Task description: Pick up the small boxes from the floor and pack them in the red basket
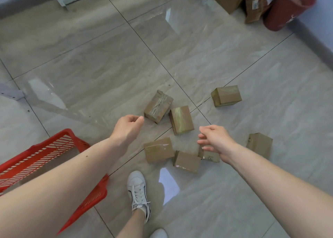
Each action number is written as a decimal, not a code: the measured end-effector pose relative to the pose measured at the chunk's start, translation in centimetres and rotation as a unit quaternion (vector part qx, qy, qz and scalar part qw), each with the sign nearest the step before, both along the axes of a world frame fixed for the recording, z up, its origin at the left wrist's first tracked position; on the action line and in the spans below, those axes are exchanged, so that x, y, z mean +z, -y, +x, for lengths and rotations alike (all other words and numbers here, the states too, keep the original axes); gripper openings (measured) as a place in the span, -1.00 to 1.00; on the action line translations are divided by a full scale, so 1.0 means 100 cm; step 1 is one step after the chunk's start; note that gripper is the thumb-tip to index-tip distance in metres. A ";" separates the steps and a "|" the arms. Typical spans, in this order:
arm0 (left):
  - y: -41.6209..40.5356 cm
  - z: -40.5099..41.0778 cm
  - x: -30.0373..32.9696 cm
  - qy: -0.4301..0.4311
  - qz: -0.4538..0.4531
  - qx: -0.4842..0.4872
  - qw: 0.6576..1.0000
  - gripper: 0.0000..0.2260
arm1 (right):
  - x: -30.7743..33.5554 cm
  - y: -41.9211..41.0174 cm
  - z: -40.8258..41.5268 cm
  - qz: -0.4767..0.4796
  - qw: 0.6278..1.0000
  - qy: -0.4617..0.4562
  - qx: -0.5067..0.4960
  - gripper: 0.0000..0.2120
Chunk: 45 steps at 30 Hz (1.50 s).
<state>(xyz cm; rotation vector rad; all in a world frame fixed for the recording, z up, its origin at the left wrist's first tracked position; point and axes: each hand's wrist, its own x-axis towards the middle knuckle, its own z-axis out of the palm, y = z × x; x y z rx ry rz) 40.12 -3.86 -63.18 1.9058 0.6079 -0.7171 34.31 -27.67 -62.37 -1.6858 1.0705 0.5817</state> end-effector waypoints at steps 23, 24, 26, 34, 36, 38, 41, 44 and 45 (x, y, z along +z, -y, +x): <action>0.037 0.107 -0.261 -0.015 -0.004 -0.058 0.998 -0.46 | -0.283 -0.043 0.142 0.094 0.994 -0.046 0.035 -0.49; 0.037 0.111 -0.273 -0.016 -0.008 -0.049 0.999 -0.45 | -0.295 -0.045 0.147 0.098 0.993 -0.049 0.033 -0.39; 0.040 0.114 -0.293 -0.020 -0.020 -0.032 0.999 -0.44 | -0.314 -0.048 0.152 0.094 0.993 -0.059 0.031 -0.18; 0.051 0.101 -0.295 -0.006 -0.022 -0.036 0.999 -0.68 | -0.323 -0.066 0.149 0.129 0.989 -0.064 -0.036 0.06; 0.048 0.095 -0.276 0.003 -0.027 -0.043 0.999 -0.65 | -0.301 -0.067 0.146 0.142 0.986 -0.074 -0.055 0.03; 0.044 0.089 -0.252 -0.003 -0.055 -0.032 0.998 -0.67 | -0.278 -0.068 0.144 0.148 0.984 -0.072 -0.069 -0.01; 0.037 0.081 -0.210 0.014 -0.094 -0.017 0.995 -0.73 | -0.238 -0.070 0.142 0.149 0.983 -0.060 -0.087 0.07; 0.030 0.077 -0.165 0.035 -0.134 -0.017 0.990 -0.72 | -0.190 -0.073 0.143 0.133 0.985 -0.051 -0.096 0.02; 0.028 0.076 -0.150 0.040 -0.143 -0.024 0.989 -0.71 | -0.175 -0.073 0.144 0.124 0.986 -0.046 -0.099 -0.05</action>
